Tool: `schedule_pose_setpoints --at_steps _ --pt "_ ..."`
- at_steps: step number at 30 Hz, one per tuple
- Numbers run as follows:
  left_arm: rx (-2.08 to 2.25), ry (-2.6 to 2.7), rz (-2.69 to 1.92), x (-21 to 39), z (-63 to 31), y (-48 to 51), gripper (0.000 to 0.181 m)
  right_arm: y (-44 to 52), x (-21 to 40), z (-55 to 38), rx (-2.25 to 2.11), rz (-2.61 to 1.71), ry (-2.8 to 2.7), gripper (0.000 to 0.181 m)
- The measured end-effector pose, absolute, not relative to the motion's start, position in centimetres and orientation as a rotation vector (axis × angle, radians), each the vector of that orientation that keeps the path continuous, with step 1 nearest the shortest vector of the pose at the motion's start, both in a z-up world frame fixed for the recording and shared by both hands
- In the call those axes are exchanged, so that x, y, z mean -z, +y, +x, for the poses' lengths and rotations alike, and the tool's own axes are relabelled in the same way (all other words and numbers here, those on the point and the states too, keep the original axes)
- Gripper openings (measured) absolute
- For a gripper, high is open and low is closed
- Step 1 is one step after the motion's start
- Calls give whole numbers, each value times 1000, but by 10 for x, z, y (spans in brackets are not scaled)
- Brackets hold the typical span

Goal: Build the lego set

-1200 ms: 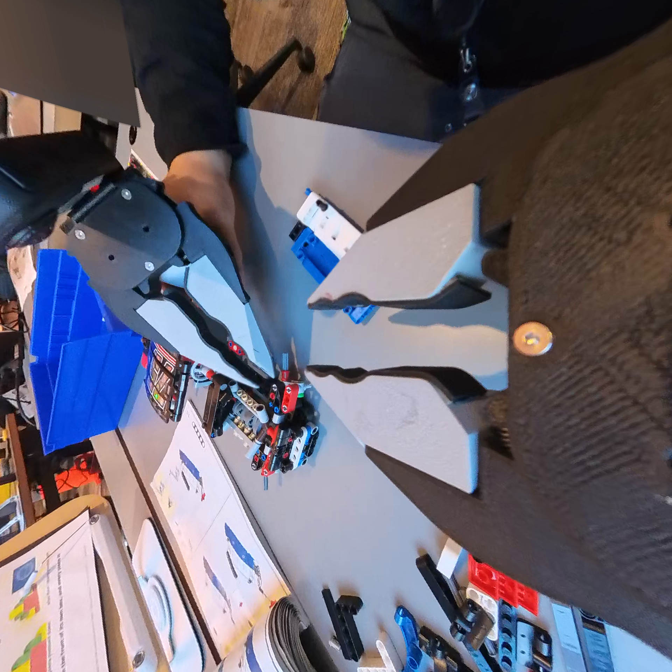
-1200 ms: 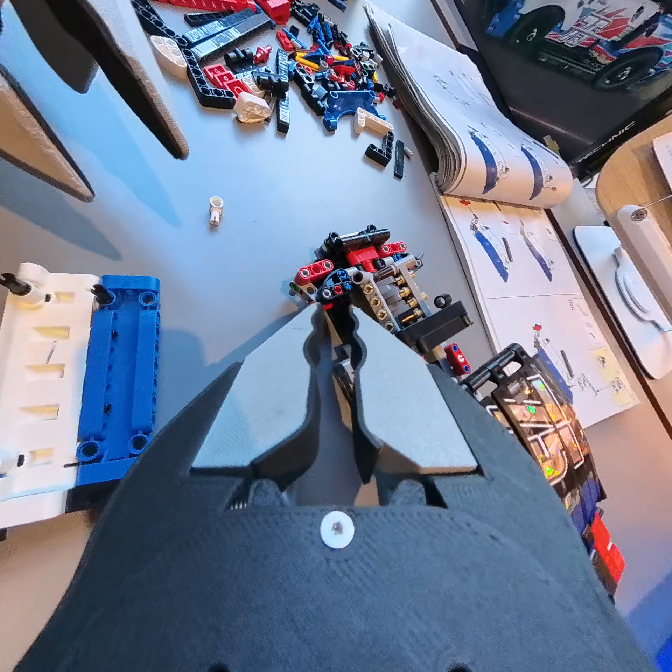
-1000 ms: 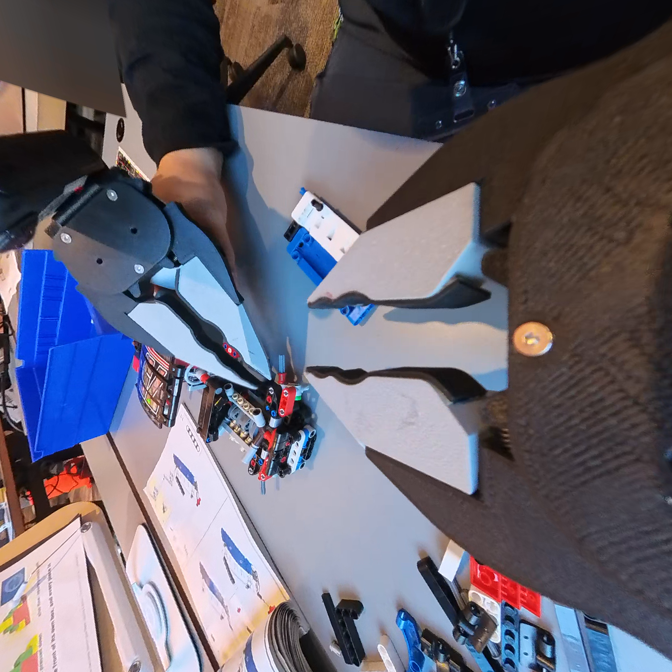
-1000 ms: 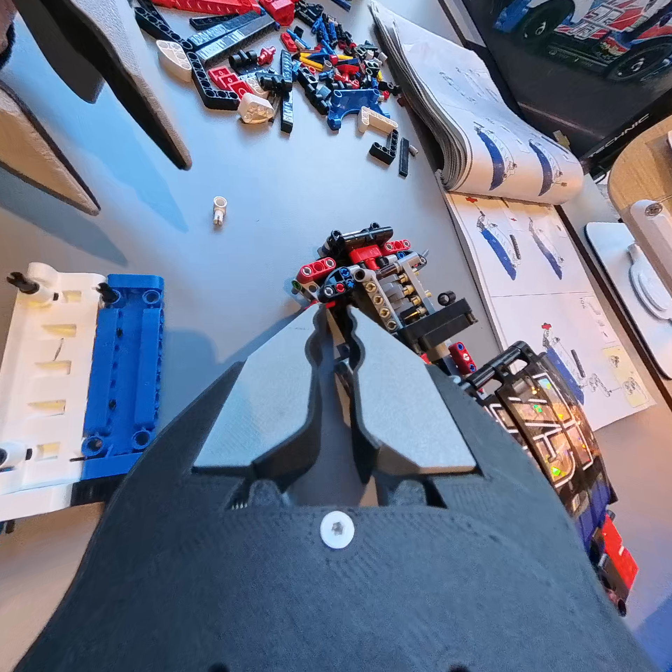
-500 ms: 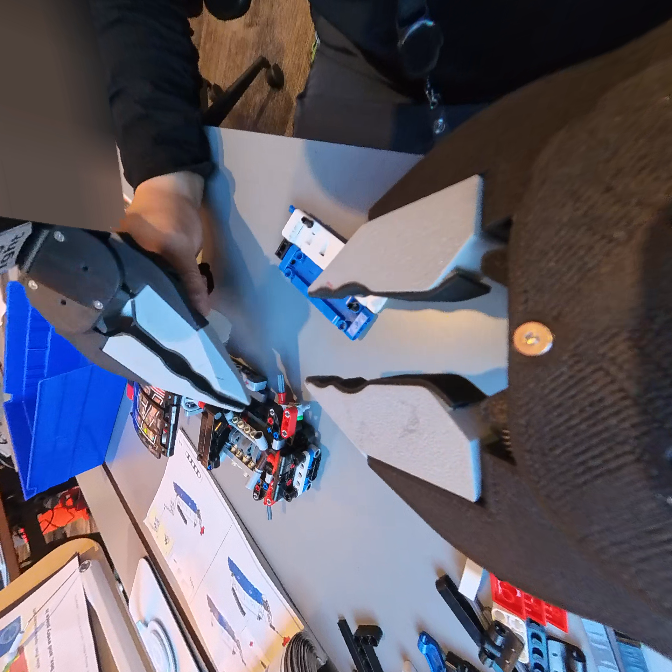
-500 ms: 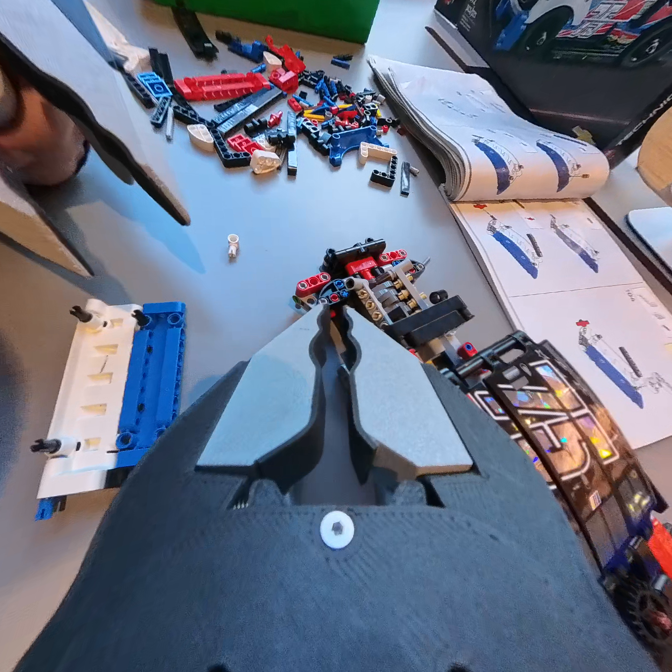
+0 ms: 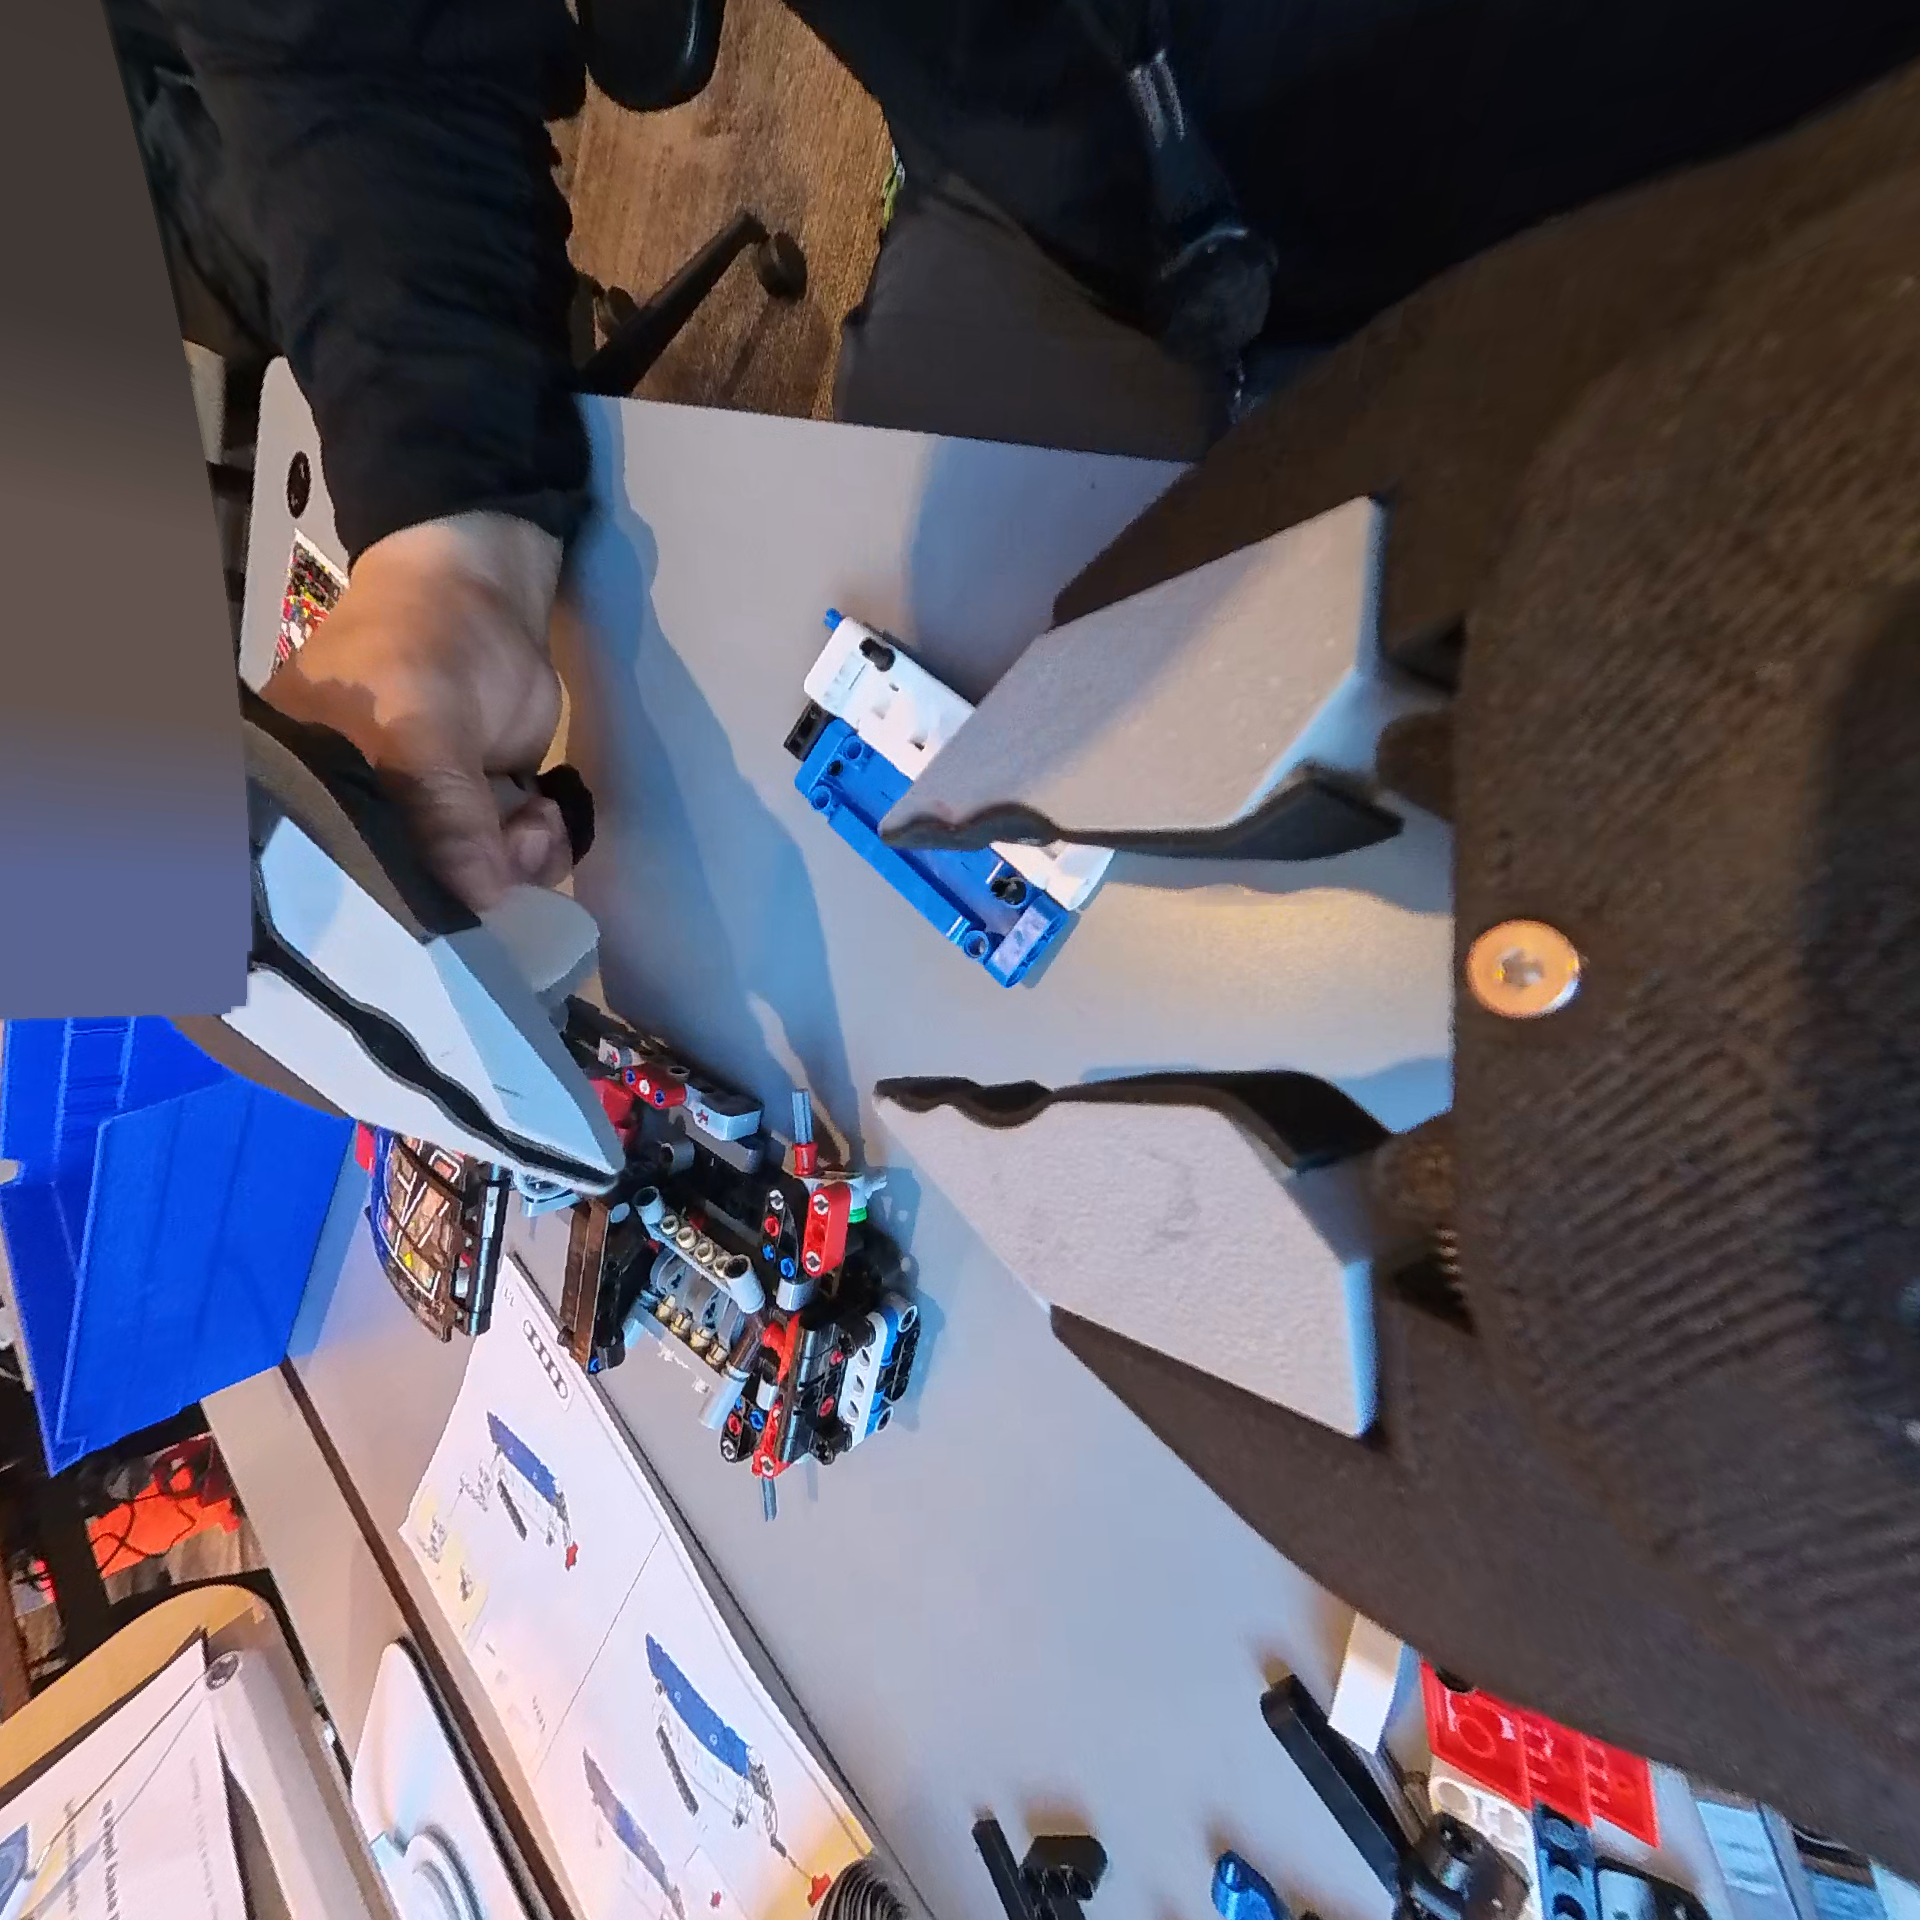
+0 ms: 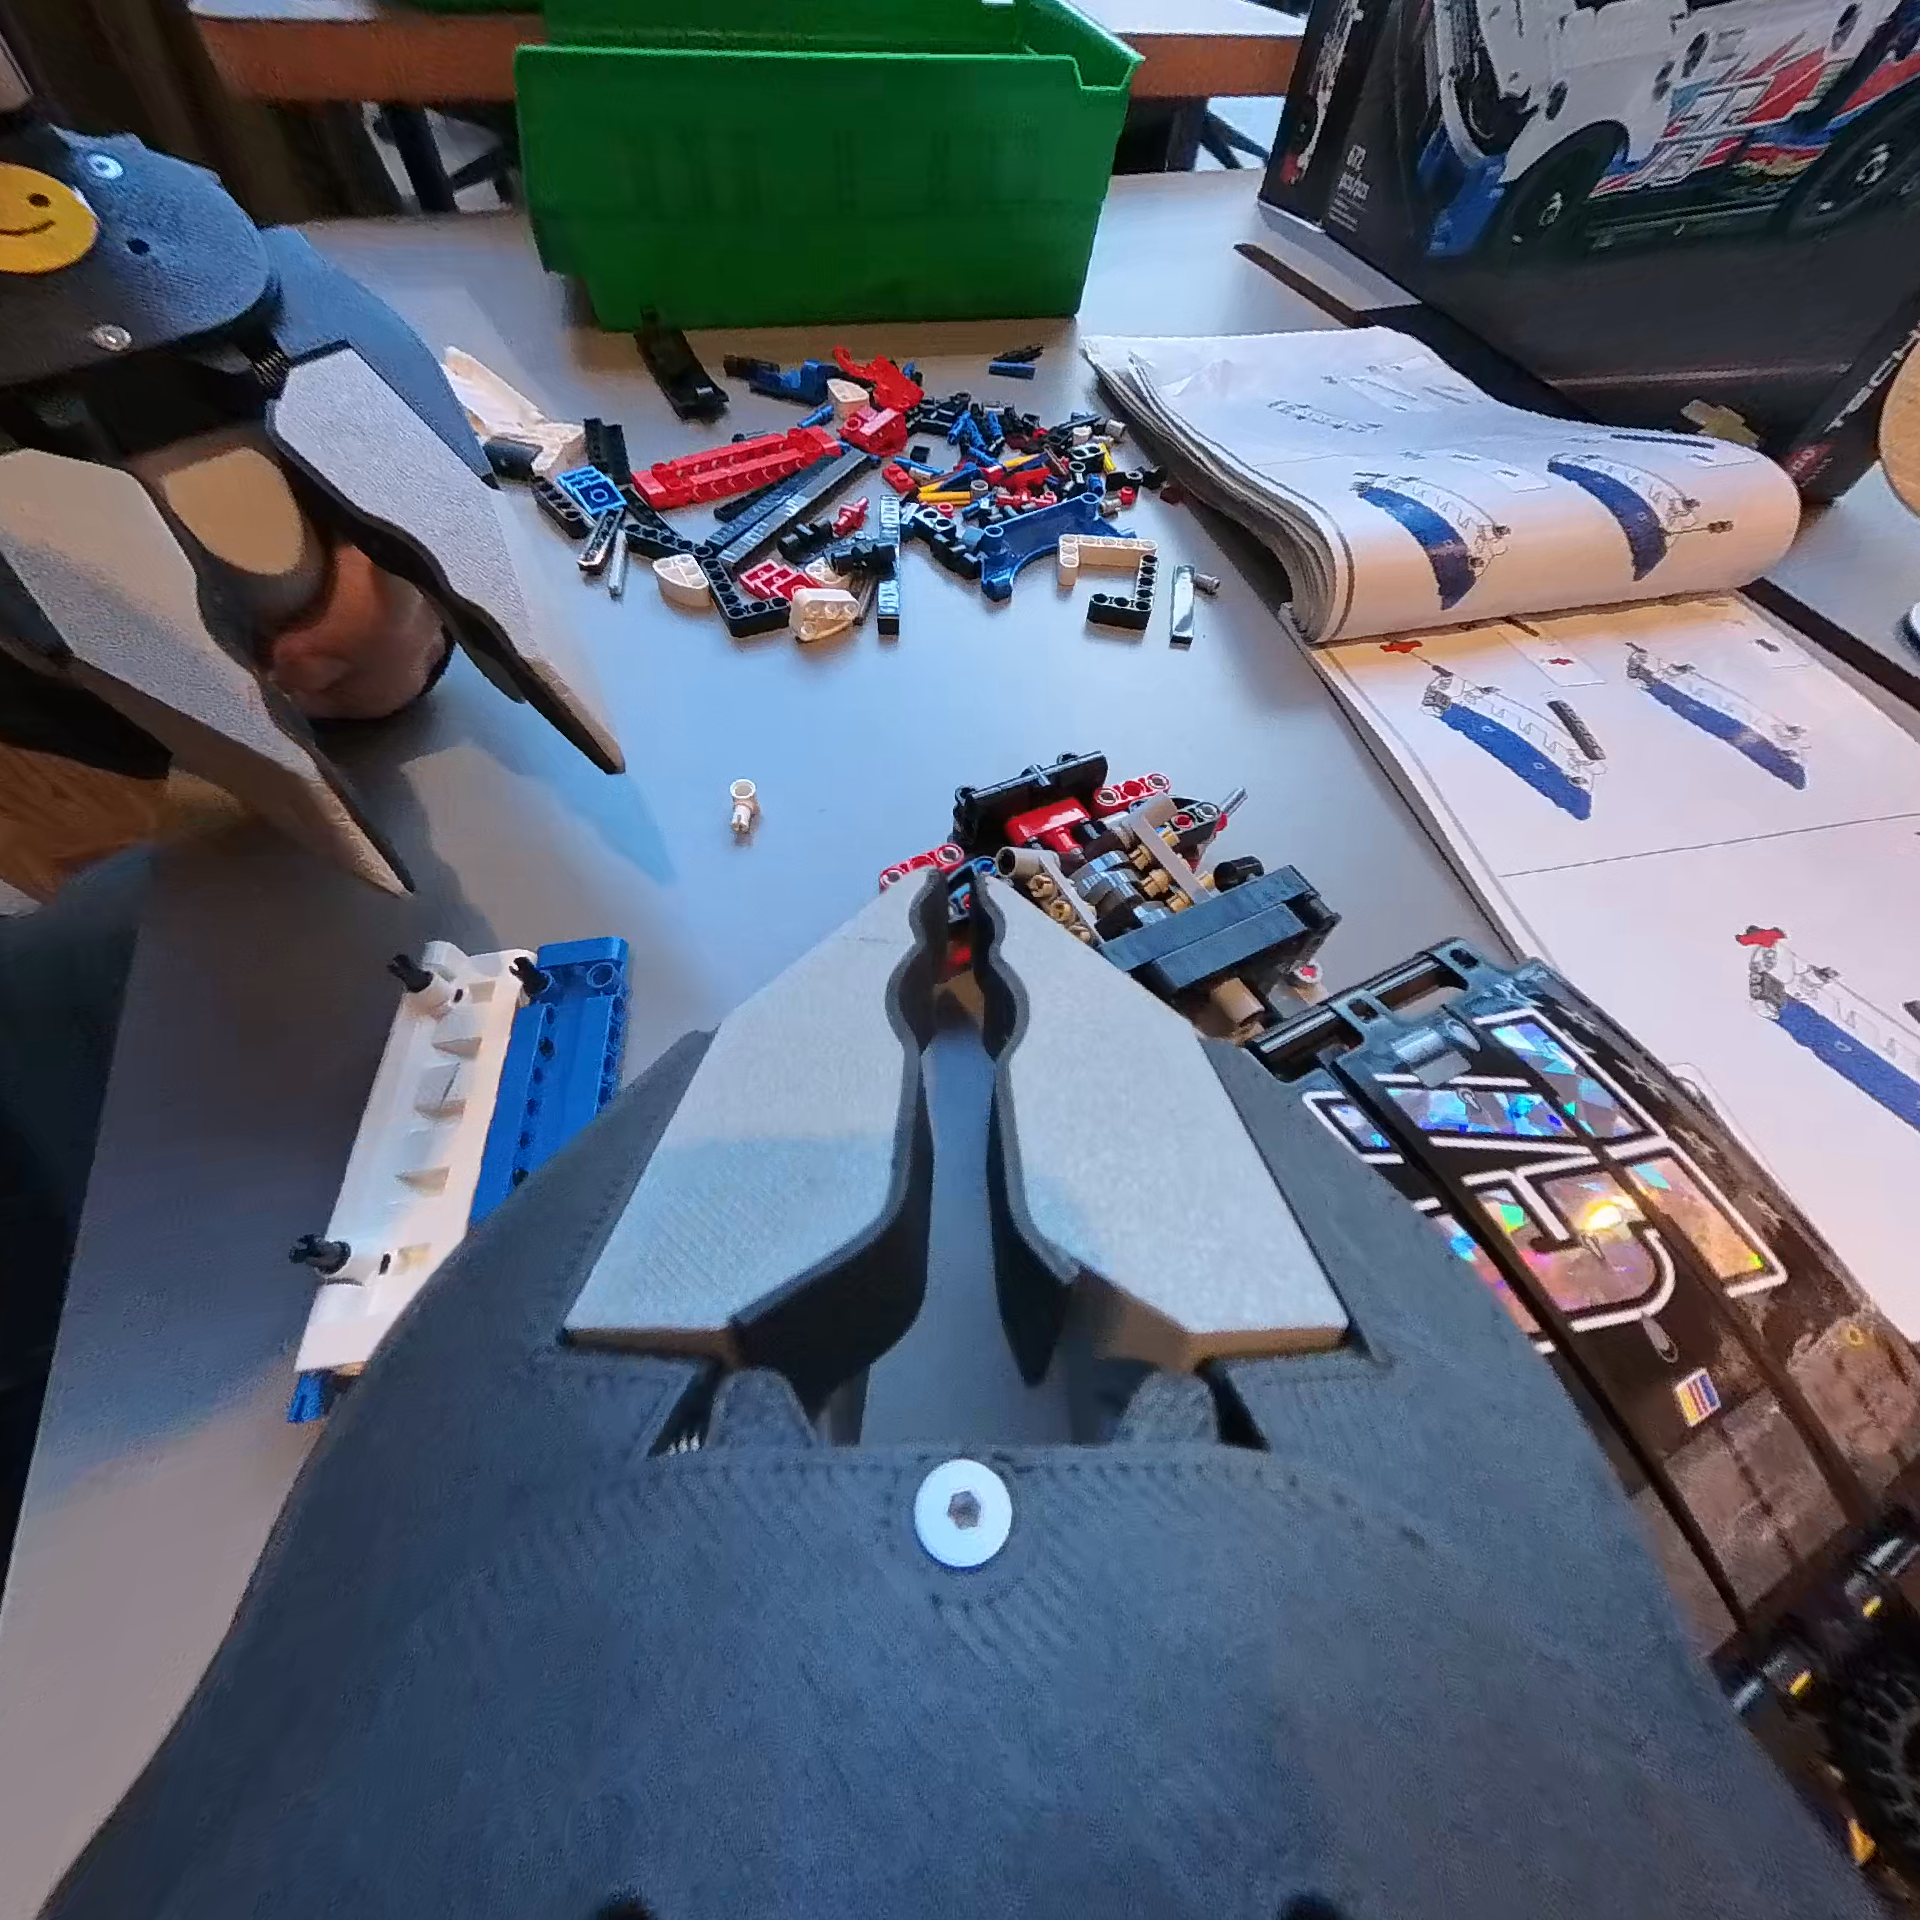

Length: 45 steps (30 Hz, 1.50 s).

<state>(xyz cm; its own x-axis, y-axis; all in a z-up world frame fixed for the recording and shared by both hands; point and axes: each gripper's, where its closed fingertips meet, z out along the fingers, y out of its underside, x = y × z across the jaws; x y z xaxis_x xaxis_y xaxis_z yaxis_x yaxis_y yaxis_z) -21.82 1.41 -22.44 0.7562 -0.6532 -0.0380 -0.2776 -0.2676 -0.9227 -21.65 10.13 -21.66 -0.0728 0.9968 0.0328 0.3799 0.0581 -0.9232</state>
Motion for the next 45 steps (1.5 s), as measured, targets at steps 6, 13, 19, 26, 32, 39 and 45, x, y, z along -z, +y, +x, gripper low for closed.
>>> schedule_pose_setpoints --at_steps 6,13,19,26,32,39,45 --pt "450 725 -1848 223 -217 13 41 95 217 -218 -1030 -1400 -1590 1" --pt "462 755 -1834 223 -214 10 38 88 227 -220 -994 -1379 -1657 1" --pt "408 788 -1825 225 -212 10 36 80 237 -222 -1023 -1387 -1709 1" --pt "-34 380 -1763 201 -293 35 20 80 236 -221 -1038 -1391 -1706 1" --pt "34 474 -1971 234 -285 38 31 79 236 -220 -1041 -1390 -1711 2" --pt "-2 789 -2084 264 -284 37 31 76 233 -219 -1068 -1384 -1709 1" --pt "157 947 -2156 275 -283 40 35 74 235 -220 -1074 -1387 -1723 1"
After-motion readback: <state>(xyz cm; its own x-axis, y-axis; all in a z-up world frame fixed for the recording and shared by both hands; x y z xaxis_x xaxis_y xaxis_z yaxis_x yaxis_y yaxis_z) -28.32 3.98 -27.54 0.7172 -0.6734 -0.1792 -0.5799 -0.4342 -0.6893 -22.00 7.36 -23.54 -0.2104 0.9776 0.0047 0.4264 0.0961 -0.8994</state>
